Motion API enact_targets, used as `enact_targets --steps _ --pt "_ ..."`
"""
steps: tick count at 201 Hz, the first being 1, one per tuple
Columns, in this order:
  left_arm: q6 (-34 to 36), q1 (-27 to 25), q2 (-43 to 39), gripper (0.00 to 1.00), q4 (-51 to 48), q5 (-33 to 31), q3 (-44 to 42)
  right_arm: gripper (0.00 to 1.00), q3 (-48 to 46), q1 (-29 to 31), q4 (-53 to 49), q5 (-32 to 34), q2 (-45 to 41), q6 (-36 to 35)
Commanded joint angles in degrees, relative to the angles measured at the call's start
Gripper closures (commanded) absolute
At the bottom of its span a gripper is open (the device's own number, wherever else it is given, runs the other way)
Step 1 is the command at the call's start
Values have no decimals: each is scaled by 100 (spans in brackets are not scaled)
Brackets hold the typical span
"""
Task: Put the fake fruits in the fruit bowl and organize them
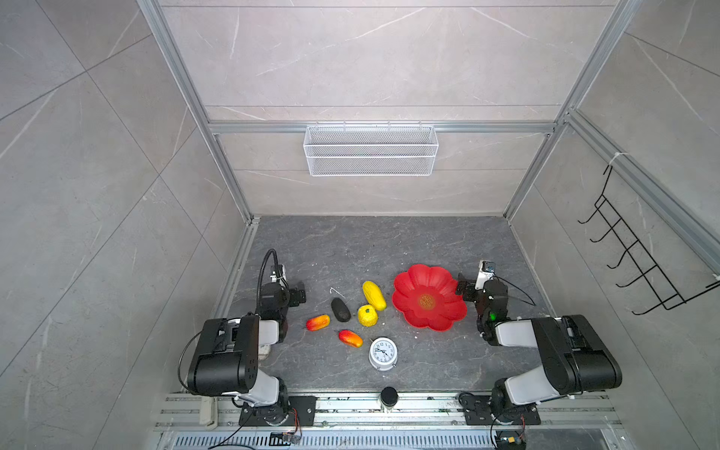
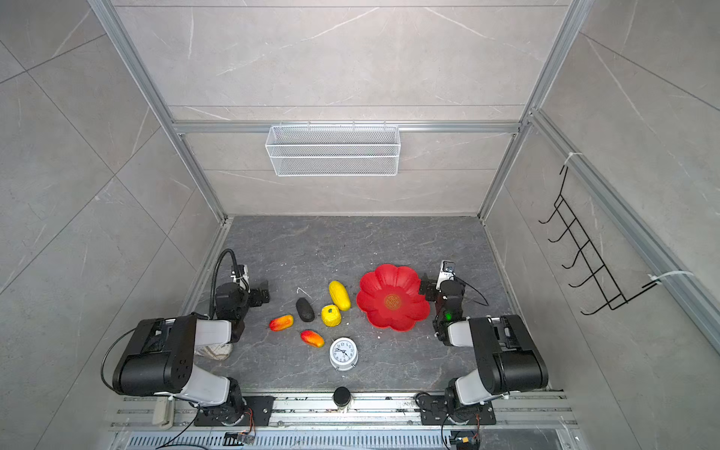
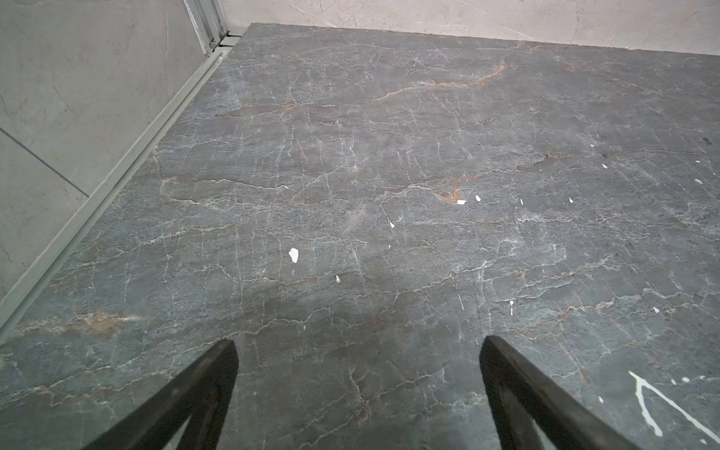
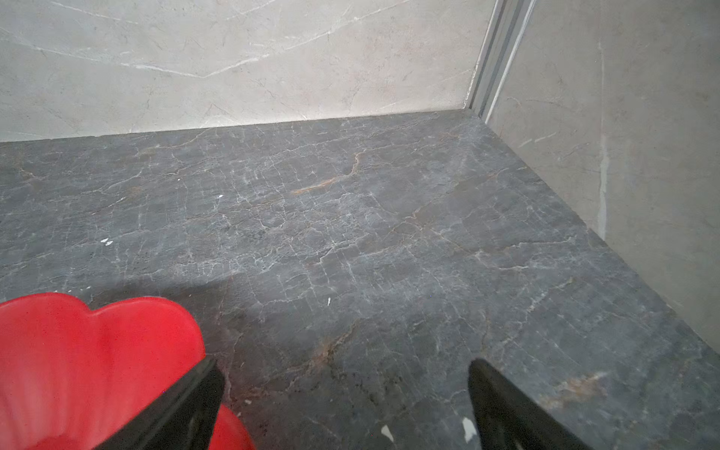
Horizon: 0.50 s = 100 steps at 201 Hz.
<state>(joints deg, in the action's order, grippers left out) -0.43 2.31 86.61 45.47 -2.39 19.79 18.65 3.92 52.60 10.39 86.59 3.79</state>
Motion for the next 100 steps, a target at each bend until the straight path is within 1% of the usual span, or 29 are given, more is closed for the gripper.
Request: enact_targets --steps 1,32,100 --pt "76 48 -74 0 233 107 122 0 86 4 90 -64 48 -72" --pt "37 132 -65 0 160 236 164 0 86 4 93 -71 51 -76" --pt "23 156 -65 0 151 272 174 0 112 -16 22 -152 51 -50"
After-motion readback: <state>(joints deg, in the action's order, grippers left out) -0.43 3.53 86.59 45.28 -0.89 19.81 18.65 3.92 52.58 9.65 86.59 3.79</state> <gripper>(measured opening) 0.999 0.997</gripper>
